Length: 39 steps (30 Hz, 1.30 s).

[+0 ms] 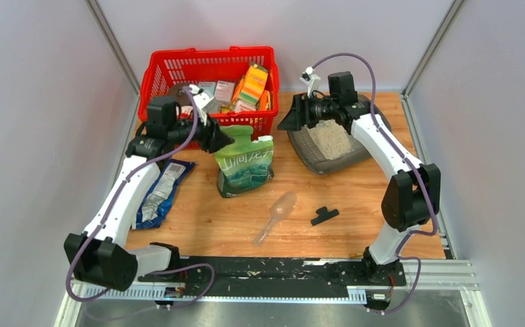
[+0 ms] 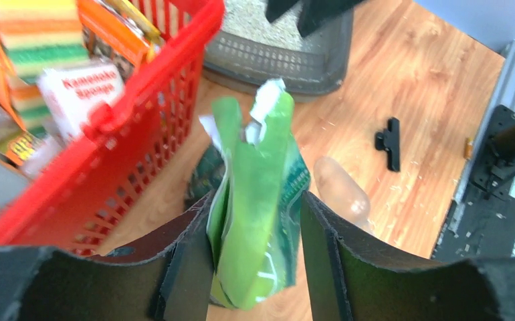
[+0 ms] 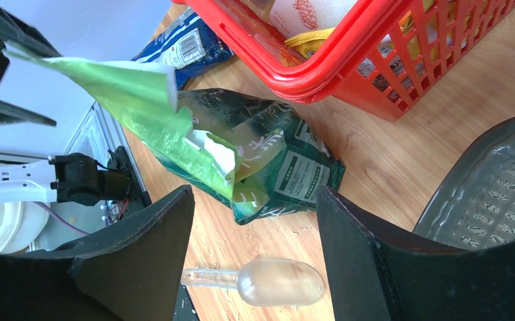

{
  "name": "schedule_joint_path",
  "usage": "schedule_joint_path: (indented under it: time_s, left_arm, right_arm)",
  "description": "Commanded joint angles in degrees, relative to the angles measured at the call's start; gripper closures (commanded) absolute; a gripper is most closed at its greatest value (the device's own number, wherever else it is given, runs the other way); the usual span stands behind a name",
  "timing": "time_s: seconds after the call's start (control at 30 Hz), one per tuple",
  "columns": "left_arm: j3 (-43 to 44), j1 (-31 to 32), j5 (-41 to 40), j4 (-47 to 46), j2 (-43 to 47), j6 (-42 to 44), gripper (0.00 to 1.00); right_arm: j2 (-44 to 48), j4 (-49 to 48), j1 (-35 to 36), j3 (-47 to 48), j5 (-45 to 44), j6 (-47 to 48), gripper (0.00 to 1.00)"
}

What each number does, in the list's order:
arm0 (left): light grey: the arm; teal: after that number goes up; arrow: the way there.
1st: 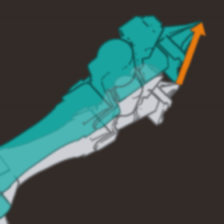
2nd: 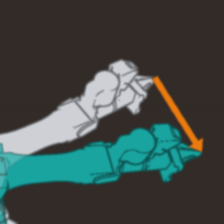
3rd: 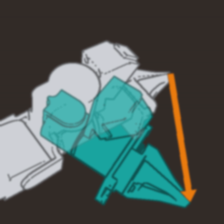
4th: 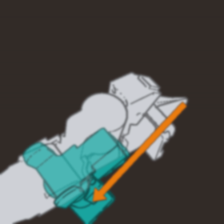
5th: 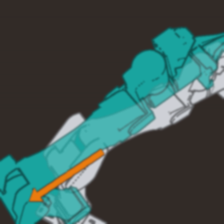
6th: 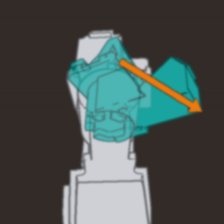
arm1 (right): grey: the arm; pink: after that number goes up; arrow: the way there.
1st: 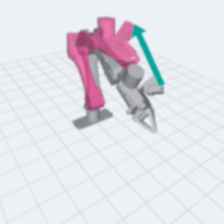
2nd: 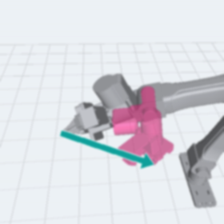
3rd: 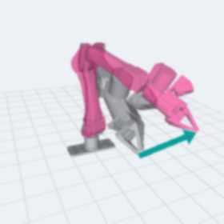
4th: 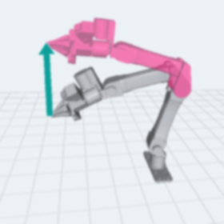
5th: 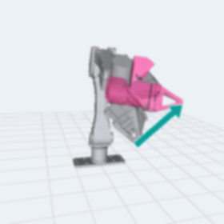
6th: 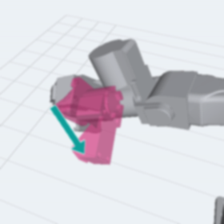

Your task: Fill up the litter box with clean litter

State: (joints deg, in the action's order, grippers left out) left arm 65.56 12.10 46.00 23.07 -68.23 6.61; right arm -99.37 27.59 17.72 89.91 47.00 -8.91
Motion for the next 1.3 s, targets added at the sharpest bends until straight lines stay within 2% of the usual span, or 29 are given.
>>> schedule_joint_path:
  time_s: [0.0, 0.03, 0.07, 0.3, 0.33, 0.5, 0.6, 0.73, 0.8, 0.9, 0.93, 1.0, 1.03, 1.07, 1.1, 1.27]
  left_arm:
    - [9.92, 0.47, -3.54, 2.75, -6.29, 3.05, 0.44]
    - [11.94, 0.47, -3.81, 7.03, -7.61, 5.49, 0.44]
    - [15.44, 0.47, -3.55, 8.90, -10.06, 6.74, 0.44]
    - [25.74, 1.08, -2.31, 21.91, -18.51, 17.10, 0.48]
    - [27.32, 1.17, -2.40, 26.63, -20.61, 19.29, 0.48]
    - [35.86, 1.26, -0.48, 38.44, -25.20, 24.06, 0.48]
    - [36.83, 1.44, -0.03, 41.53, -25.91, 26.52, 0.59]
    - [37.36, 2.58, 0.41, 43.28, -25.12, 28.89, 0.95]
    - [37.27, 3.19, 0.50, 42.77, -24.06, 28.55, 1.00]
    - [32.54, 3.20, 0.41, 31.81, -17.93, 23.29, 1.00]
    - [30.26, 3.28, 0.41, 22.90, -13.38, 22.58, 1.00]
    - [22.53, 3.28, -0.46, 13.19, -8.79, 20.65, 1.00]
    - [20.24, 3.28, -0.91, 5.31, -5.37, 20.29, 1.00]
    - [17.35, 3.28, -1.08, 2.97, -4.29, 20.20, 1.00]
    - [16.71, 3.37, -0.56, 1.55, -3.50, 20.89, 1.00]
    - [16.45, 3.55, 1.73, 5.84, -2.53, 23.71, 1.00]
  right_arm:
    - [-0.38, -1.58, 0.57, 0.35, 0.28, -0.32, 0.30]
    - [-0.47, -1.58, 0.57, 0.44, 0.37, -0.41, 0.29]
    - [-0.47, -1.49, 0.57, 0.44, 0.37, -0.15, 0.29]
    - [-1.09, -0.88, 0.65, 0.97, -0.86, 0.47, 0.28]
    - [-1.43, -0.44, 0.83, 1.67, -1.21, 0.30, 0.28]
    - [-2.14, 1.93, 1.27, 3.96, -2.35, 0.82, 0.27]
    - [-2.58, 3.60, 1.62, 4.66, -2.27, 1.52, 0.27]
    - [-3.46, 5.36, 2.32, 5.98, -2.88, 2.23, 0.28]
    - [-4.42, 7.02, 3.11, 8.86, -3.58, 2.84, 0.29]
    - [-5.74, 11.16, 4.25, 12.73, -5.86, 4.68, 0.31]
    - [-6.18, 12.64, 4.61, 13.79, -6.57, 4.95, 0.32]
    - [-6.88, 13.97, 5.04, 15.38, -6.40, 5.56, 0.34]
    - [-7.32, 14.41, 5.22, 16.25, -6.40, 5.57, 0.34]
    - [-7.50, 14.59, 5.31, 16.61, -6.57, 5.65, 0.36]
    - [-7.59, 14.85, 5.57, 16.79, -6.92, 6.00, 0.37]
    - [-8.11, 14.68, 6.01, 15.12, -4.47, 6.18, 0.38]
